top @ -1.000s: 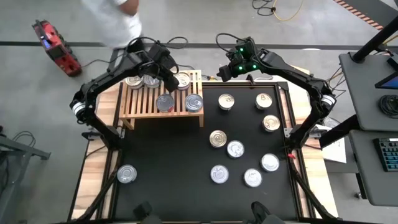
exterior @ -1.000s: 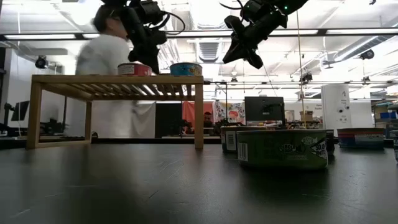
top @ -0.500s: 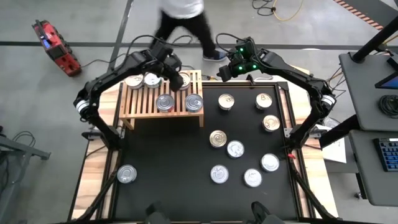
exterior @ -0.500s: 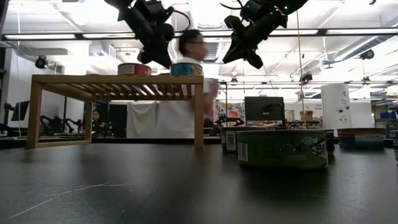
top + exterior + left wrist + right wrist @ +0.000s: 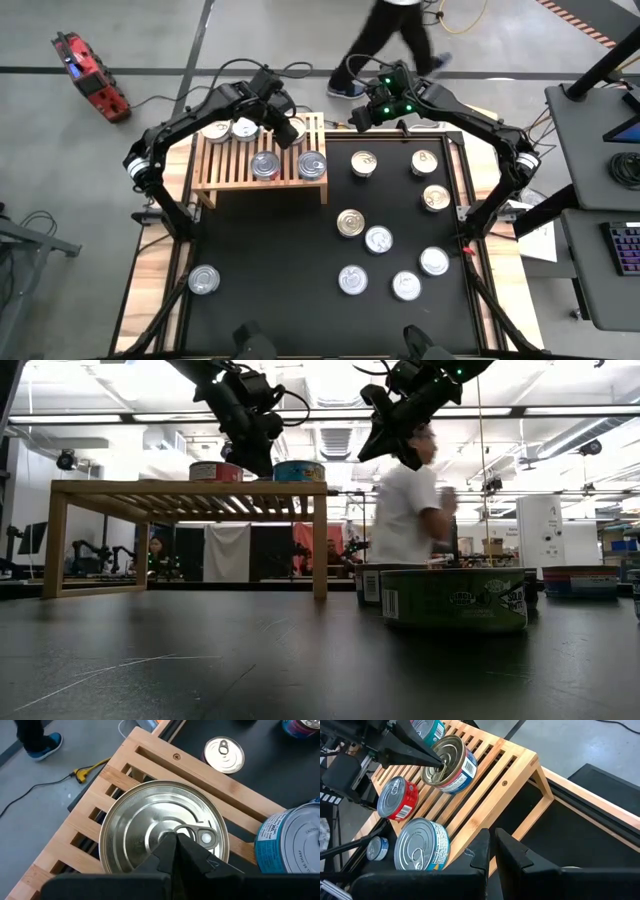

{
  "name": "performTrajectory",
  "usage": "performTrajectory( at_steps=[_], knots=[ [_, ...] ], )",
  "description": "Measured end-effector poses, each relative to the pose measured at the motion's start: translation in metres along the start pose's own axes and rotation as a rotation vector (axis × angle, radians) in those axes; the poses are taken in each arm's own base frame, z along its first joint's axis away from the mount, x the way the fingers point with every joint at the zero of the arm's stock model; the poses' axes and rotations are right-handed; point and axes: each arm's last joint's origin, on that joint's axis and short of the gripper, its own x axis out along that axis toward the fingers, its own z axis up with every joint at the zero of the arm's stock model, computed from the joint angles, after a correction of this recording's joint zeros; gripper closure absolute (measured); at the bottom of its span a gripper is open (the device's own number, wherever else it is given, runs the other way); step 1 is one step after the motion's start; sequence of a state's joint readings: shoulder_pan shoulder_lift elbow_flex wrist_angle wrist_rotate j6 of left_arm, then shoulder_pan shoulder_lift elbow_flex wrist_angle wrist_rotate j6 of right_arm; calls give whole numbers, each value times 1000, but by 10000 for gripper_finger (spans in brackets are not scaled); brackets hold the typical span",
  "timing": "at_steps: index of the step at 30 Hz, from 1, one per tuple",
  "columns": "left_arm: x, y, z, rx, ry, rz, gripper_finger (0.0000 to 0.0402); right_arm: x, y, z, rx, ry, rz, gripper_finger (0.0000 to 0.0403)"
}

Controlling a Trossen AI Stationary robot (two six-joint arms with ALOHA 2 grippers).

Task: Stack canned seafood by type on shelf
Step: Put the blue pink tuna can on the shelf

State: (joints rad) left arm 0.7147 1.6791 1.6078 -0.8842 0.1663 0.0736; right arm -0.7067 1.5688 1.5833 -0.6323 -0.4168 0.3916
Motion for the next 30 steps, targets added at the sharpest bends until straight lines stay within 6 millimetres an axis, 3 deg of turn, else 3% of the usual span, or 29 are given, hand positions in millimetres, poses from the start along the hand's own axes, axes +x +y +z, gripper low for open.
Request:
performTrajectory(
  at_steps=[30],
  knots=[
    [-15, 11, -8, -28, 113, 244, 401, 0, 0, 0, -2, 0, 0, 385]
  ],
)
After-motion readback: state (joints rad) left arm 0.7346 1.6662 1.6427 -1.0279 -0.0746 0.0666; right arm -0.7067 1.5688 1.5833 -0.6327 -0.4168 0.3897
